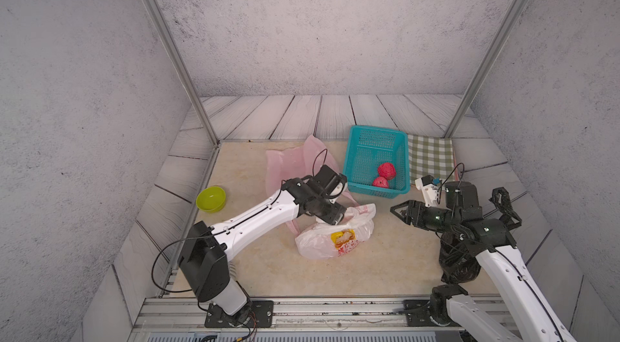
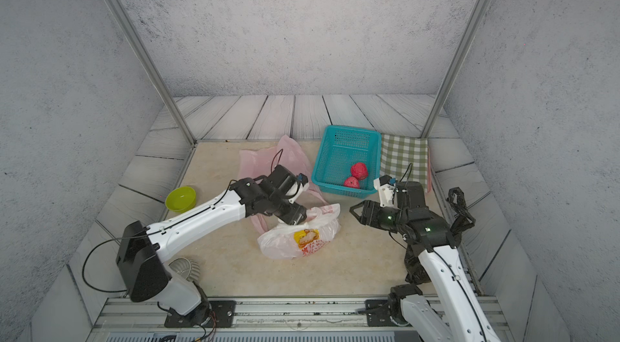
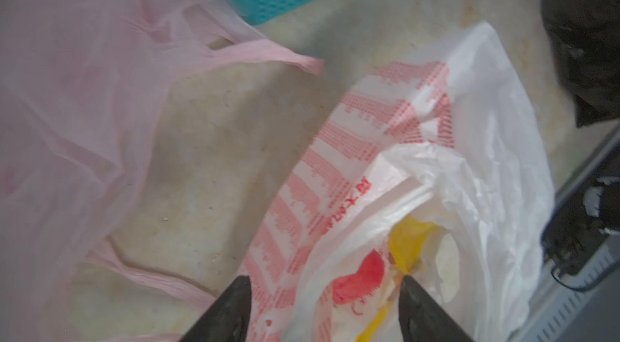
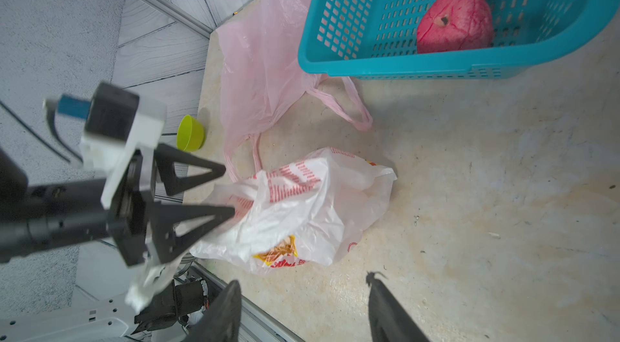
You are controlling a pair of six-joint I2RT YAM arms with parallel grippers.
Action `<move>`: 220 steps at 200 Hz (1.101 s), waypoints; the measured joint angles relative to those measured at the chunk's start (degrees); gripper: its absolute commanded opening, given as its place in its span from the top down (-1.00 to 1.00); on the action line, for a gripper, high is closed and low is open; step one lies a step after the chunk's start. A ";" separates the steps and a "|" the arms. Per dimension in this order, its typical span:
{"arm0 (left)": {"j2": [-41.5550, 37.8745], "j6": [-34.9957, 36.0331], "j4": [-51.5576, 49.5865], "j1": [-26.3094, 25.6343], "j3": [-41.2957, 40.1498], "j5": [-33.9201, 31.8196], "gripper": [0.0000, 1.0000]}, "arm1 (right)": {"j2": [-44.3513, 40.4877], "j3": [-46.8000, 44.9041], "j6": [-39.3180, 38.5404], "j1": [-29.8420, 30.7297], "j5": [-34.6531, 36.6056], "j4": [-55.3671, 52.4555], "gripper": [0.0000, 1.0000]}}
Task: Untie the knot of a plastic bag & take out the apple
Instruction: Untie the plastic bag at the center of the board.
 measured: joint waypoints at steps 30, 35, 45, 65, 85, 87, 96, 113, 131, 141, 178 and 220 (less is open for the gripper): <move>-10.54 -5.75 4.20 -5.90 -11.39 -0.20 -0.36 | -2.95 -2.36 0.28 0.00 -0.20 -0.11 -0.22; -11.96 -6.75 5.05 -6.40 -13.09 -0.20 -0.35 | -3.63 -2.93 0.37 0.00 -0.22 -0.13 -0.22; -14.36 -8.68 6.86 -7.69 -16.59 -0.24 -0.33 | -5.16 -4.26 0.81 -0.02 -0.39 -0.15 -0.22; -17.27 -12.04 11.21 -9.99 -22.62 -0.24 -0.32 | -8.26 -6.64 1.44 -0.02 -1.29 -0.57 -0.22; -17.88 -14.64 15.50 -13.03 -27.15 -0.20 -0.32 | -11.08 -8.09 1.62 -0.02 -1.75 -1.73 -0.23; -17.86 -14.80 15.89 -13.31 -27.52 -0.22 -0.32 | -11.28 -8.17 1.62 -0.02 -1.79 -1.88 -0.22; -17.70 -15.78 17.40 -14.69 -28.85 -0.37 -0.32 | -12.17 -8.39 1.68 -0.02 -1.86 -2.60 -0.23; -17.68 -17.42 20.17 -17.20 -31.10 -0.87 -0.32 | -14.16 -8.44 1.77 0.00 -1.86 -3.67 -0.23; -17.81 -18.99 22.58 -19.41 -33.44 -1.79 -0.31 | -15.65 -8.41 1.95 -0.02 -1.81 -4.48 -0.22; -18.29 -19.85 23.50 -20.31 -34.77 -2.19 -0.32 | -16.17 -8.37 2.16 0.00 -1.81 -4.96 -0.23; -24.57 -19.78 19.96 -21.59 -33.83 -3.89 -0.33 | -17.22 -8.28 2.32 0.00 -1.53 -6.51 -0.23; -33.55 -12.37 11.10 -19.17 -13.84 -8.90 -0.51 | -18.34 -8.74 3.28 -0.02 -1.38 -5.35 -0.23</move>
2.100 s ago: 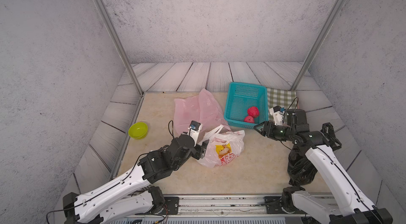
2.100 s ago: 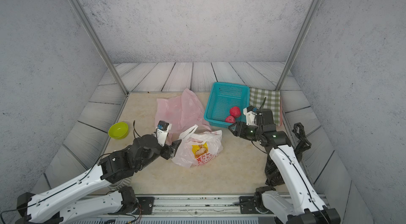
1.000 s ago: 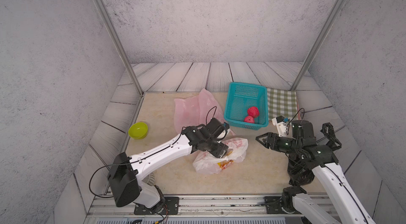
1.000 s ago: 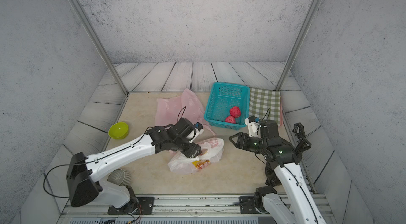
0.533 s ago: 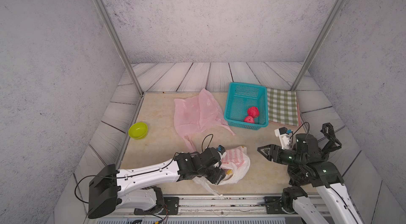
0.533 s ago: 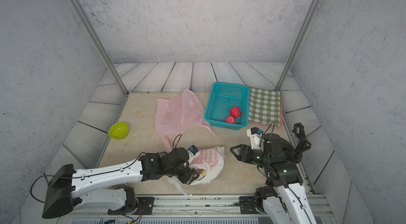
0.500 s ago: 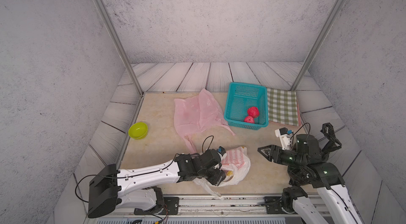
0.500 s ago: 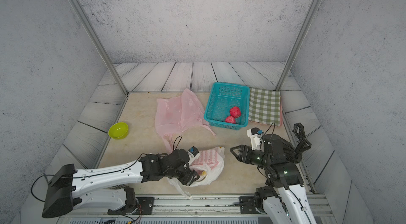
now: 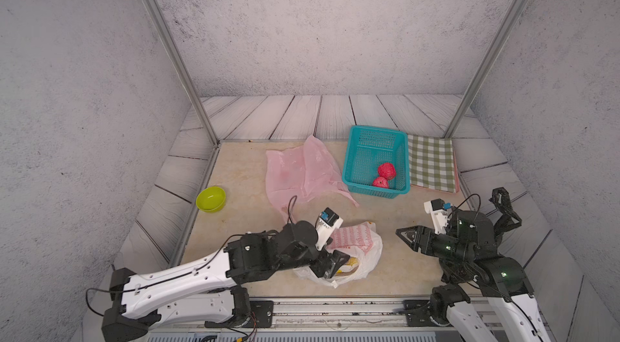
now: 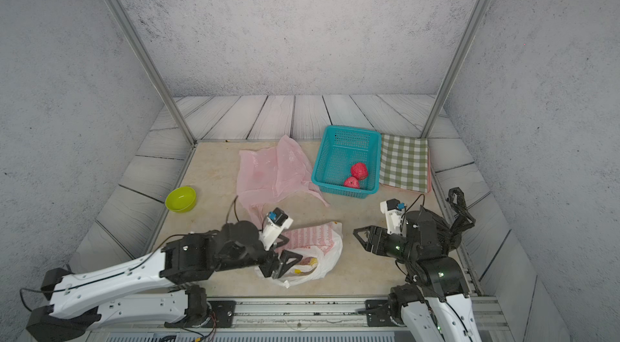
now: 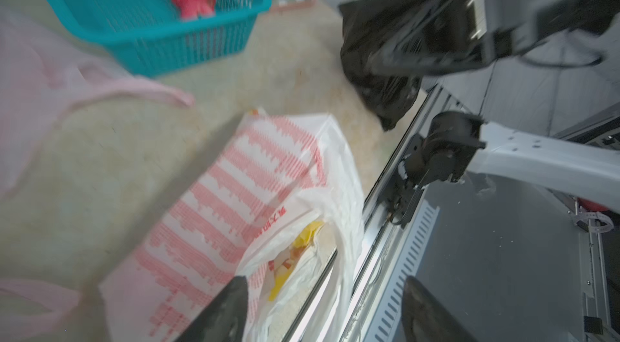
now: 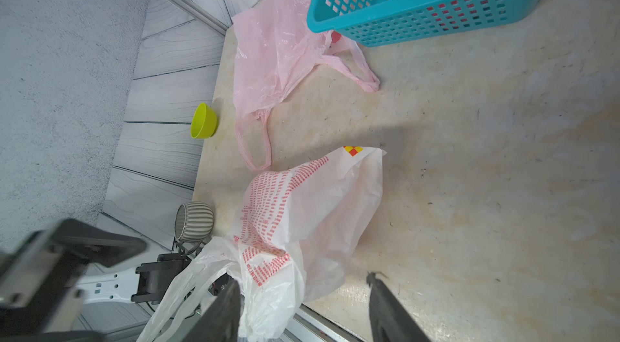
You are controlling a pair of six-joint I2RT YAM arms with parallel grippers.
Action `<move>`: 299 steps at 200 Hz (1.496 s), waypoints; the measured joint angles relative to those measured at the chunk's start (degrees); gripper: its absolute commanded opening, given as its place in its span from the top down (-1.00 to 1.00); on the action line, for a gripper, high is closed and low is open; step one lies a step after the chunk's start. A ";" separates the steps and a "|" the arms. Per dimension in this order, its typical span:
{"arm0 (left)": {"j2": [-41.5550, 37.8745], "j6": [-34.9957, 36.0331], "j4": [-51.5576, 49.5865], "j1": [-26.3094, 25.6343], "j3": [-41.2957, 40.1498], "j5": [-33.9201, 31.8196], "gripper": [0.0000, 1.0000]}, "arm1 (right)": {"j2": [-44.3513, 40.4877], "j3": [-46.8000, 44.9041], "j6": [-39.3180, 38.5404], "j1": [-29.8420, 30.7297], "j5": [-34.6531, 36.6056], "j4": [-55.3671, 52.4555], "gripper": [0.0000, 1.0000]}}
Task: Untie the knot of a plastic bag & take out the apple
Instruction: Untie the plastic bag at the center of the board.
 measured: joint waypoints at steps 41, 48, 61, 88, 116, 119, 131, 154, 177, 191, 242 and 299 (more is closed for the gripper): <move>1.51 9.46 -5.95 12.33 9.03 -0.79 -0.48 | 0.09 -2.86 1.77 0.02 -0.31 2.21 -0.24; 3.50 10.93 -7.10 12.90 8.74 -0.76 -0.47 | 0.07 -2.99 1.81 0.00 -0.31 2.23 -0.24; 8.33 13.16 -9.03 13.09 8.02 -0.48 -0.45 | -0.13 -3.19 1.81 0.02 -0.33 2.25 -0.24; 21.27 15.37 -12.55 13.05 5.92 1.29 -0.35 | -1.81 -4.87 1.90 0.02 -0.44 2.23 -0.24; 26.99 15.06 -14.08 10.54 2.27 2.89 -0.35 | -2.84 -6.88 1.90 0.02 -0.70 2.19 -0.24; 26.99 14.91 -14.10 10.03 1.95 2.95 -0.35 | -2.84 -7.02 1.90 0.02 -0.72 2.19 -0.24; 26.91 14.05 -14.03 6.99 0.94 3.80 -0.35 | -2.84 -7.50 1.86 0.02 -0.87 2.19 -0.25; 26.88 11.72 -12.83 1.51 0.37 4.79 -0.36 | -2.82 -8.15 1.79 0.02 -1.40 2.27 -0.25; 26.67 8.79 -9.79 -2.16 -1.77 6.10 -0.39 | -2.54 -9.25 1.75 0.02 -2.03 2.86 -0.25; 26.64 7.08 -7.96 -3.10 -3.89 6.29 -0.39 | -2.19 -9.99 1.77 0.02 -2.47 3.34 -0.25; 26.40 2.84 -5.25 -5.95 -7.06 4.07 -0.39 | -1.92 -10.97 1.81 0.02 -3.30 4.42 -0.25; 17.92 3.96 -4.20 -6.56 -6.19 3.02 -0.42 | -2.03 -12.02 1.97 0.02 -3.34 5.09 -0.25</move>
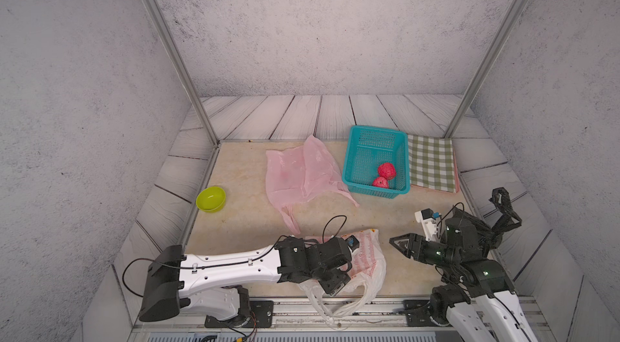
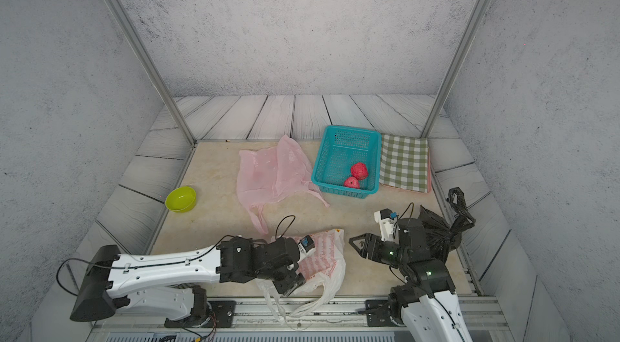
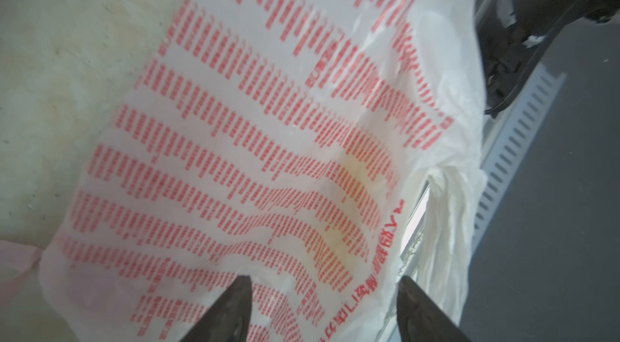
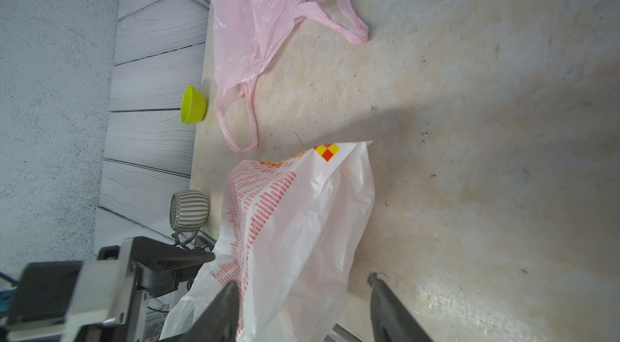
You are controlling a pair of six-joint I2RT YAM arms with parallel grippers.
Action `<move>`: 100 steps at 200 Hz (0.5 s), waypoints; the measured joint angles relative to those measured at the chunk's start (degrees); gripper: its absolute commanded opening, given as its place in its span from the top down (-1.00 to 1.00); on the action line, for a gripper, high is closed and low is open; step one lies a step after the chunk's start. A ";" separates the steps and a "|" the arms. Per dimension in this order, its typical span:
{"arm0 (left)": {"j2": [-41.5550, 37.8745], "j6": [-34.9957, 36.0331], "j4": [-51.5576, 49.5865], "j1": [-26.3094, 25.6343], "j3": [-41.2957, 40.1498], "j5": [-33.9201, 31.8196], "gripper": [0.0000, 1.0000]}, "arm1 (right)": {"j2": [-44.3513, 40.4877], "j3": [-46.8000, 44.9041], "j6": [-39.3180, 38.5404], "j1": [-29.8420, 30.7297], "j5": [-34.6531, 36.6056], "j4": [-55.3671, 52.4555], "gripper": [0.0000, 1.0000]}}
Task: Untie the knot of a plastic bag & take out the apple
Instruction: Untie the plastic bag at the center of the board.
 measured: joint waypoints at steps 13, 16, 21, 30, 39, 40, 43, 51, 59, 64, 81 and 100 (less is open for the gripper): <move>-0.92 0.85 0.94 0.00 0.09 1.29 -0.42 | -0.24 -0.39 0.15 0.00 -0.02 0.15 -0.26; -0.96 1.05 1.16 0.00 0.09 1.53 -0.42 | -0.33 -0.50 0.17 0.00 -0.02 0.17 -0.26; -0.96 1.33 1.40 0.00 0.09 1.92 -0.41 | -0.46 -0.63 0.17 0.00 -0.04 0.17 -0.26; -0.57 1.66 1.70 0.00 0.09 2.51 -0.40 | -0.74 -0.79 0.22 0.00 -0.07 0.15 -0.26; 0.26 1.95 1.84 0.00 0.09 2.97 -0.40 | -0.92 -0.81 0.24 0.00 -0.07 0.15 -0.26; 0.33 1.97 1.86 0.00 0.09 3.02 -0.40 | -0.94 -0.81 0.24 0.00 -0.07 0.15 -0.26; 0.66 2.03 1.86 0.00 0.09 3.17 -0.40 | -0.98 -0.81 0.24 0.00 -0.07 0.15 -0.26; 1.73 2.16 1.86 -0.04 0.09 3.45 -0.40 | -1.18 -0.81 0.33 0.00 -0.07 0.15 -0.26; 2.80 2.34 1.95 -0.04 0.09 3.80 -0.40 | -1.36 -0.81 0.37 0.00 -0.09 0.15 -0.26; 3.50 2.47 2.05 -0.04 0.09 4.00 -0.39 | -1.46 -0.81 0.39 0.00 -0.09 0.15 -0.26; 5.66 2.67 2.64 -0.09 0.07 4.24 -0.36 | -1.84 -0.81 0.44 0.00 -0.11 0.15 -0.26; 7.74 2.51 3.15 -0.11 0.07 3.63 -0.16 | -2.29 -0.85 0.46 0.00 -0.13 0.15 -0.25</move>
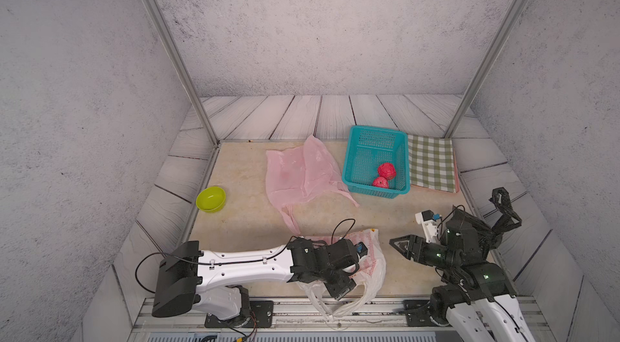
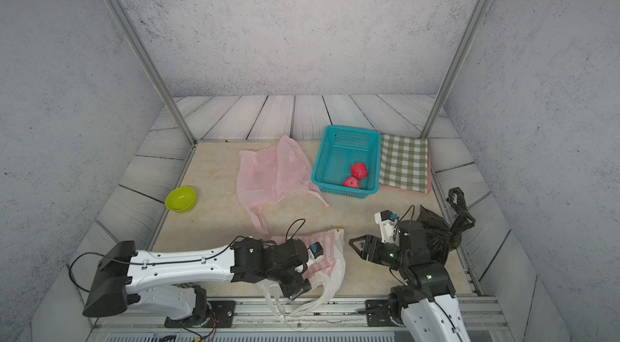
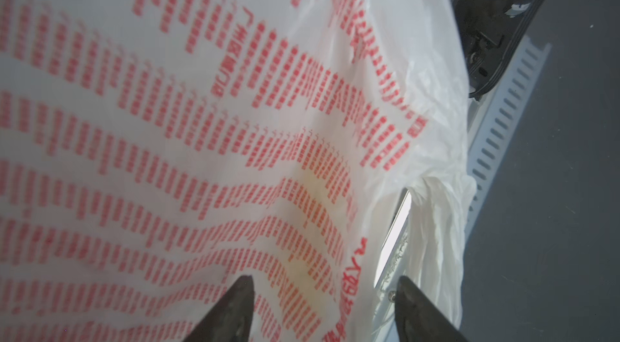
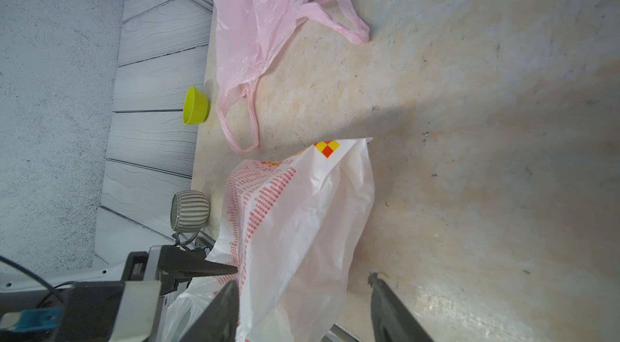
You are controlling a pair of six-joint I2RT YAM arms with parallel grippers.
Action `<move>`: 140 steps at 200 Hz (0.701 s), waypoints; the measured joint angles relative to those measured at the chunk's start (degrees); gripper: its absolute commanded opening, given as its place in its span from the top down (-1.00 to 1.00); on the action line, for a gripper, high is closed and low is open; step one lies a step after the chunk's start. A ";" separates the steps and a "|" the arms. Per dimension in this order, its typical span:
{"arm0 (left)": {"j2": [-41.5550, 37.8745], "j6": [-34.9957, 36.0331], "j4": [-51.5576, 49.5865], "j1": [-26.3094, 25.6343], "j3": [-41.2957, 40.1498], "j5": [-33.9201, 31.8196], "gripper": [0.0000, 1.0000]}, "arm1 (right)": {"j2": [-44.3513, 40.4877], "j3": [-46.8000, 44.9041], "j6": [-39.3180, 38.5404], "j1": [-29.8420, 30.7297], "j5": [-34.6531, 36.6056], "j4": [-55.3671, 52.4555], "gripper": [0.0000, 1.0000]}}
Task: Untie the knot of a plastic bag & take out the apple
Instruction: Untie the plastic bag at the center of the board.
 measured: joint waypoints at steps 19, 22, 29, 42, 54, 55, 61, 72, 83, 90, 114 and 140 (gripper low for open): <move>1.33 -0.57 -0.28 0.00 0.02 -2.12 0.33 | -0.44 -0.09 0.13 0.00 -0.02 -0.04 -0.25; 1.40 -0.15 -0.37 0.00 0.02 -2.58 0.41 | -0.50 -0.07 0.13 0.00 -0.04 -0.04 -0.25; 1.40 -0.55 -0.79 0.00 0.13 -3.69 0.61 | -0.61 -0.09 0.13 0.00 -0.04 -0.02 -0.25; 1.38 -0.74 -1.95 0.00 1.09 -6.12 0.96 | -0.68 -0.09 0.15 0.00 -0.09 -0.04 -0.24; 1.33 -0.28 -2.99 0.00 2.51 -8.11 1.00 | -0.68 -0.09 0.15 0.00 -0.15 -0.04 -0.24; 1.33 -0.35 -3.06 0.00 2.71 -8.37 1.00 | -0.68 -0.09 0.15 0.00 -0.15 -0.04 -0.24; 1.27 -0.28 -3.63 0.02 3.54 -9.22 1.00 | -0.70 -0.09 0.15 0.00 -0.20 -0.02 -0.23; 0.87 0.68 -4.59 0.02 5.29 -10.95 1.00 | -0.81 -0.09 0.15 0.00 -0.22 -0.04 -0.23; 0.37 1.84 -6.05 0.09 7.26 -12.68 1.00 | -1.11 -0.09 0.13 0.00 -0.22 -0.04 -0.23; 0.09 2.62 -7.23 0.33 8.66 -13.86 1.00 | -1.33 -0.09 0.13 0.00 -0.22 -0.04 -0.24; -0.11 5.40 -13.75 4.04 15.10 -19.93 1.00 | -1.55 -0.07 0.15 0.00 -0.22 -0.04 -0.24; 1.22 8.50 -21.92 11.74 23.12 -33.27 1.00 | -1.49 -0.07 0.72 0.00 -0.22 0.35 -0.23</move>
